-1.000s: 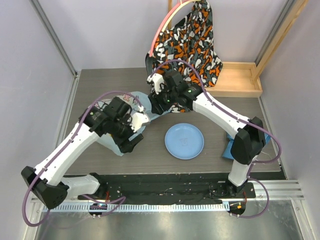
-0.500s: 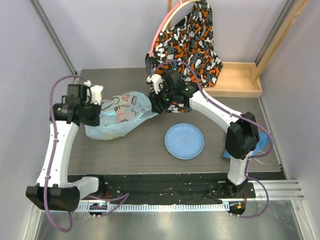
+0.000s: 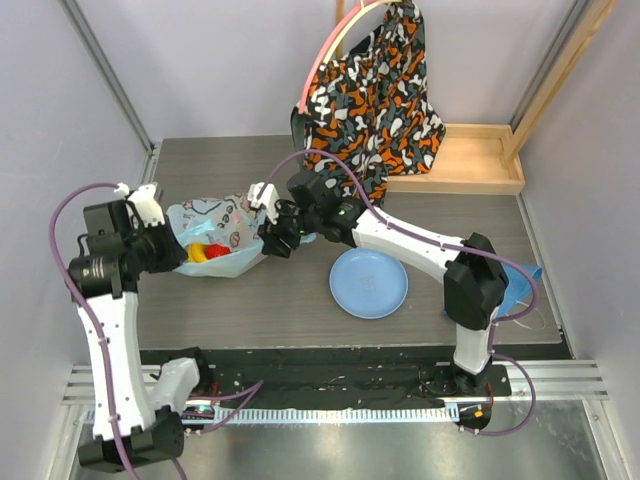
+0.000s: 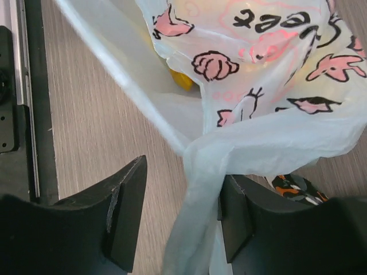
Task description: Take the fake fruits out of the plastic bag
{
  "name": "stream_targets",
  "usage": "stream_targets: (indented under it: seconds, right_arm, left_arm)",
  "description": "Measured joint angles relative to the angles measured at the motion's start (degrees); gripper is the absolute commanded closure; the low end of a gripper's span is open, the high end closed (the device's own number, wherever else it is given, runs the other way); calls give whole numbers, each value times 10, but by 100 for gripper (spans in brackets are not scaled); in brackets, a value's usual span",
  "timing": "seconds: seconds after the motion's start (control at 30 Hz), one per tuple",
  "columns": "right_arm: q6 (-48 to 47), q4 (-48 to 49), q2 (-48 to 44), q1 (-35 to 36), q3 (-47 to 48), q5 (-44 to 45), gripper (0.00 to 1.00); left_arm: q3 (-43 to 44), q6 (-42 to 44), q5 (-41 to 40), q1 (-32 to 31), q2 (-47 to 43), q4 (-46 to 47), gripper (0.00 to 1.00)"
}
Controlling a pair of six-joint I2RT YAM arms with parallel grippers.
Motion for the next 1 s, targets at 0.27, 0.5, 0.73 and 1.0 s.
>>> stream_targets:
  seconds: [0.27,0.5,0.73,1.0]
  right_arm:
    - [-23,17,11,-8,0,28,40]
    - [-49,-9,-28,-36,-48,95,39]
    - [-42,-16,-45,-51,-47,124,39]
    - [-39,-18,-37,-49,-16,176,39]
  left_arm:
    - [43,2,-14,9,-87,-35,70]
    - [53,21,26,14,-82,-46,40]
    - [37,35,110,13,-47,-47,38]
    - [83,86,137,12,27,-88,41]
